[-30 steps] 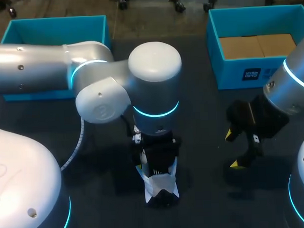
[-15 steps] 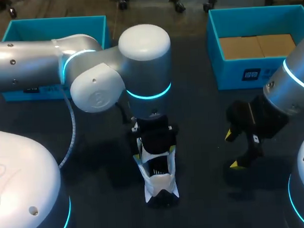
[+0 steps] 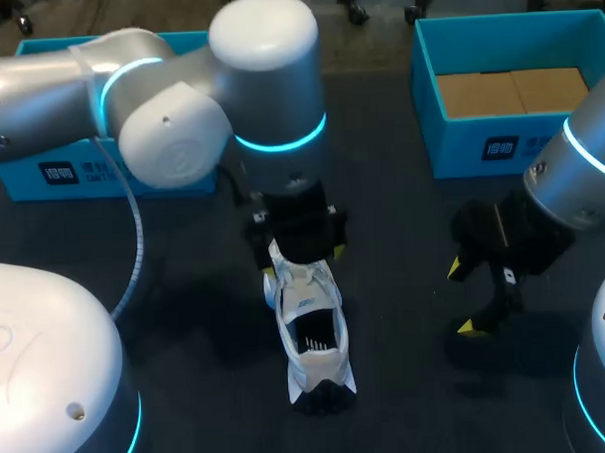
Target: Take the shoe out of the shoebox, open the shoe tongue, remove and reinsert the insole, then place the shoe into the shoebox
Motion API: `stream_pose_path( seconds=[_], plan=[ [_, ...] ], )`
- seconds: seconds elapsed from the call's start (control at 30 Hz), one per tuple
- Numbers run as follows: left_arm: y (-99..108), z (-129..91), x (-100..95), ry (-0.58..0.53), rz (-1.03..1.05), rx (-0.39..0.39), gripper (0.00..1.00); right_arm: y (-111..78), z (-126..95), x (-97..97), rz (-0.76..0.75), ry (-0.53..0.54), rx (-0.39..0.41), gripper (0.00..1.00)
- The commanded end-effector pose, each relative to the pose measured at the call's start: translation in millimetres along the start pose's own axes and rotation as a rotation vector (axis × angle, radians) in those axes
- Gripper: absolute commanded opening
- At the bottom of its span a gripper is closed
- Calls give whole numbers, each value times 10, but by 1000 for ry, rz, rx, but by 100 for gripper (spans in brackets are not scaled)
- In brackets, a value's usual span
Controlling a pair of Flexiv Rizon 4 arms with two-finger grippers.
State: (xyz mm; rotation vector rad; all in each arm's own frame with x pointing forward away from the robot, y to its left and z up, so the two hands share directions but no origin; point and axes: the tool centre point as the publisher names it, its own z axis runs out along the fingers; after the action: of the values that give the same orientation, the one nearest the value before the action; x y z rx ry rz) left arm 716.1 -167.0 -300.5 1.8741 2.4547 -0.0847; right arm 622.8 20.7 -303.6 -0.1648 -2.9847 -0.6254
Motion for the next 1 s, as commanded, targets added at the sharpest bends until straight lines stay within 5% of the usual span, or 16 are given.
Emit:
stream_pose_path(
  seconds=[0.03, 0.1, 0.23, 0.8, 1.0],
  plan=[
    [63, -192, 113, -18, 7, 25, 60, 0, 9, 5, -1, -1, 2, 100],
    [62, -206, 118, -19, 21, 54, 40, 0, 9, 5, -1, -1, 2, 100],
    [-60, -105, 154, -9, 48, 73, 29, 0, 9, 5, -1, -1, 2, 100],
    [-401, 536, 65, 42, 118, 147, 29, 0, 9, 5, -1, -1, 2, 100],
    [-403, 316, 115, 8, 123, 127, 31, 0, 9, 5, -1, -1, 2, 100]
  ],
)
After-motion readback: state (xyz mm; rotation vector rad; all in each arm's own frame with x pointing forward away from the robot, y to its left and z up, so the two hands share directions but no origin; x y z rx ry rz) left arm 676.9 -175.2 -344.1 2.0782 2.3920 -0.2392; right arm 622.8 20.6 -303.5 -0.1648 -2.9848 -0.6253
